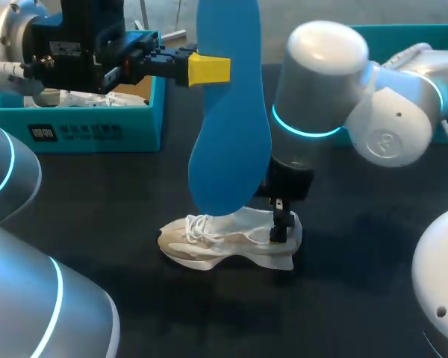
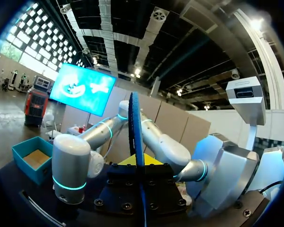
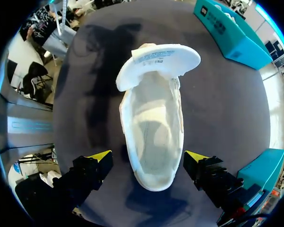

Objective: Take the shoe out of the shoebox, open the shoe tongue, remove and reinsert the insole, then place the shoe into the shoebox

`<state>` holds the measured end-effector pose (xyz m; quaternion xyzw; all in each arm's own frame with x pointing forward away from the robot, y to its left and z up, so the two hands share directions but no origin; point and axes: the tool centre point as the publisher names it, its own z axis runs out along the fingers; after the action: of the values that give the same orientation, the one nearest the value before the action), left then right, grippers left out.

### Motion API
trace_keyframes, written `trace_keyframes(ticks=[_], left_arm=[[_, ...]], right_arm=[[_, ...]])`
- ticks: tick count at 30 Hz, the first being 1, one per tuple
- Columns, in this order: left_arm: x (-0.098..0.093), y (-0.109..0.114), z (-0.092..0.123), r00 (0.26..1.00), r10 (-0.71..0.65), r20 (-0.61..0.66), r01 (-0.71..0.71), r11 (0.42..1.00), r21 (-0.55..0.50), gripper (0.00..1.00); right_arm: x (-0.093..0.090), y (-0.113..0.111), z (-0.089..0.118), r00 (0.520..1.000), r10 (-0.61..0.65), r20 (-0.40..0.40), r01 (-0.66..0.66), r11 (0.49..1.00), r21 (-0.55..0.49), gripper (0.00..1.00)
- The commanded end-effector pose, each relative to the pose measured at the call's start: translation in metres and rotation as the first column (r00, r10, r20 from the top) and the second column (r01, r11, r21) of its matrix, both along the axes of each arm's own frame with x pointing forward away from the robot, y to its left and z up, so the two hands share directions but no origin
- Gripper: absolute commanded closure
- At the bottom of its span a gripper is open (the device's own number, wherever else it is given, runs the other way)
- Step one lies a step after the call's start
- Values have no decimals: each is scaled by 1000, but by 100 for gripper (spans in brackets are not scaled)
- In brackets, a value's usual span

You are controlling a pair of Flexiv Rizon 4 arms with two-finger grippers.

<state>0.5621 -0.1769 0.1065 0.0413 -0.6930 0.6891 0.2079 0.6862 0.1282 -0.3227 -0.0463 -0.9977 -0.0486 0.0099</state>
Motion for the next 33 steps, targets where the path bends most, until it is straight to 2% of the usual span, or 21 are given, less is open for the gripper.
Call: trace_keyframes(ticks=[1, 12, 25, 33], left_arm=[[1, -2, 1, 1000, -2, 0, 2, 1000, 3, 100], [1, -2, 1, 1000, -2, 0, 2, 1000, 3, 100], [1, -2, 1, 1000, -2, 0, 2, 1000, 3, 100], [1, -2, 1, 1000, -2, 0, 2, 1000, 3, 100]], right_arm=[[9, 7, 1, 1000, 14, -3, -14, 999, -39, 0], [36, 23, -3, 998, 53, 29, -52, 998, -38, 0], [48, 27, -35, 997, 20, 68, -17, 999, -50, 0], [52, 29, -52, 999, 14, 47, -12, 999, -37, 1]])
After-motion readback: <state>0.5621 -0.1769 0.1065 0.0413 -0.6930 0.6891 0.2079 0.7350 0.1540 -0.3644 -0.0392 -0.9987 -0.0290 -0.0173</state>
